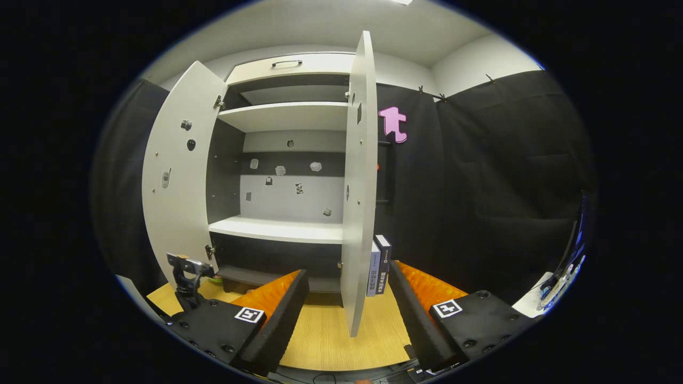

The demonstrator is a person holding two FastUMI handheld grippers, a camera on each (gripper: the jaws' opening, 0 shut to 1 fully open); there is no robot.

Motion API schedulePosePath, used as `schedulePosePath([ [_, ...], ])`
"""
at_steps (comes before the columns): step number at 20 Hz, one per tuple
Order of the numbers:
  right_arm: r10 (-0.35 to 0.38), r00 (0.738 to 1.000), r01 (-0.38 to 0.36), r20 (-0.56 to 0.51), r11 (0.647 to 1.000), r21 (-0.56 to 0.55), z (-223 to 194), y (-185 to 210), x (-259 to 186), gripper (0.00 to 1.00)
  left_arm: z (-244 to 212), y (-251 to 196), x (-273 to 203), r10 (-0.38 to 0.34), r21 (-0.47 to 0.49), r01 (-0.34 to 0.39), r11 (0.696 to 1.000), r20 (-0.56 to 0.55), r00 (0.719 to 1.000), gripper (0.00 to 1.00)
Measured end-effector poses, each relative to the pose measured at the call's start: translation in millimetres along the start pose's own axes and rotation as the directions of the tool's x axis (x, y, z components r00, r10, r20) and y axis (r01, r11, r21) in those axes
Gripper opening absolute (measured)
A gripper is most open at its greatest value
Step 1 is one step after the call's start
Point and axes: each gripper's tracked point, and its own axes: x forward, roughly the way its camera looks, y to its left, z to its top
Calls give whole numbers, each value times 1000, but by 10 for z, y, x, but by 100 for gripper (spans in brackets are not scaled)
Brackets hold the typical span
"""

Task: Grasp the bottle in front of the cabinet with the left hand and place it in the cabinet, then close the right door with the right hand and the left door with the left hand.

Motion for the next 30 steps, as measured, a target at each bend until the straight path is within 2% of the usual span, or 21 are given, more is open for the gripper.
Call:
schedulePosePath([
  [1,-9,1000,9,-5,1000,-1,-9,-39,-1,89,-85,10,75,1,-3,-1,1000,-19,1000,95],
  [3,-26,1000,26,-14,1000,-5,-35,-103,-3,89,-178,22,189,0,-6,0,1000,-39,999,95],
  [4,-34,999,34,-17,999,-12,-37,-136,2,99,-224,35,243,1,-12,-1,1000,-48,999,96],
  [8,-66,997,65,-28,997,-31,-65,-241,13,98,-387,52,453,16,-22,-19,1000,-95,995,95],
  [13,-85,995,83,-59,996,-45,-159,-316,23,99,-418,49,594,22,-10,-23,1000,-98,995,95],
  [15,-89,993,86,-72,996,-35,-195,-351,28,98,-424,56,641,19,6,-18,1000,-110,994,93],
  [17,-89,993,88,-77,996,-23,-217,-374,34,98,-383,83,618,23,22,-21,1000,-116,993,81],
  [22,-89,994,88,-66,996,-6,-207,-421,70,98,109,26,430,-9,22,11,1000,-80,997,76],
  [25,-73,995,74,-65,997,5,-230,-414,104,98,505,-103,291,-76,22,77,997,-69,995,76],
  [30,-38,998,39,-41,999,8,-192,-374,146,98,1303,-228,80,-142,20,143,990,-45,989,76],
])
